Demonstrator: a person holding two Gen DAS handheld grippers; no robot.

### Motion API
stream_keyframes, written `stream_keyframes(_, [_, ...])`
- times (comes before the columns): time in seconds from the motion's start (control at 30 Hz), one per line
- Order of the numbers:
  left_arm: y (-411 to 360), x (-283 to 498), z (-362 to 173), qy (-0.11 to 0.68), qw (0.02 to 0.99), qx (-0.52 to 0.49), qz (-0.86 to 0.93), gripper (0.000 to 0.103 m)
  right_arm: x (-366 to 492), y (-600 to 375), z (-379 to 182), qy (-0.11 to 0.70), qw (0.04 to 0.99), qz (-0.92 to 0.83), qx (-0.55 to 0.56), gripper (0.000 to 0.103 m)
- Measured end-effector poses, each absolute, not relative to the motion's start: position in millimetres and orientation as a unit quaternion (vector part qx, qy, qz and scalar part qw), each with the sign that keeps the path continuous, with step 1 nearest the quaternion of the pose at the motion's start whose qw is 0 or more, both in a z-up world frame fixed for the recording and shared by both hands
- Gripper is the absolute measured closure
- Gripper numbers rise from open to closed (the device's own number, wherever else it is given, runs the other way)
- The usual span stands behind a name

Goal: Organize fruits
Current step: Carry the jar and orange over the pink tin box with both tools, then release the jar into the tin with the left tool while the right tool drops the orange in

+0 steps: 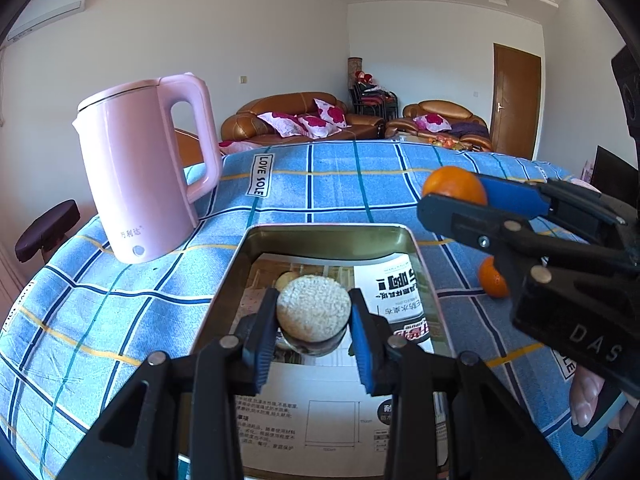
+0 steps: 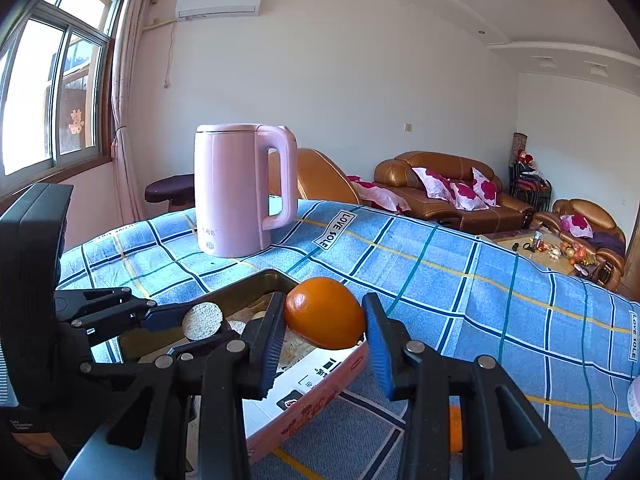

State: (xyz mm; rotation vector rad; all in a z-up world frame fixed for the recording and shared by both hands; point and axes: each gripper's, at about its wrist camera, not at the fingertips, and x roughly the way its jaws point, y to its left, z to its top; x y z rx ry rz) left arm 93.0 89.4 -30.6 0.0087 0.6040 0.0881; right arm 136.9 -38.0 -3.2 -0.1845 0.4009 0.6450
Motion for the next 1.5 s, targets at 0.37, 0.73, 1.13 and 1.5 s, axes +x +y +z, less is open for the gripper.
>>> stream_keyframes(0.37, [96,101,-39,0.323,0.945,-0.002,0.046,0.067,150,-24,-22,0.227,0.919,0.310,-0.088,0.062])
stream_keyframes(0.73, [96,110,-45,0.349,0.936,-0.005,0.041,0.067,156,-11,-35,0.251,0.911,0.310,-0.100,0.062])
stream_keyframes(1.13, [93,109,-45,0.350,0.936,0.003,0.045,0.067,159,-10,-38,0.265,0.910,0.304,-0.102,0.062])
stream_keyframes(1.5, [88,105,-41,0.335,0.940,0.025,0.062,0.053,156,-14,-35,0.252,0.917,0.295,-0.095,0.038])
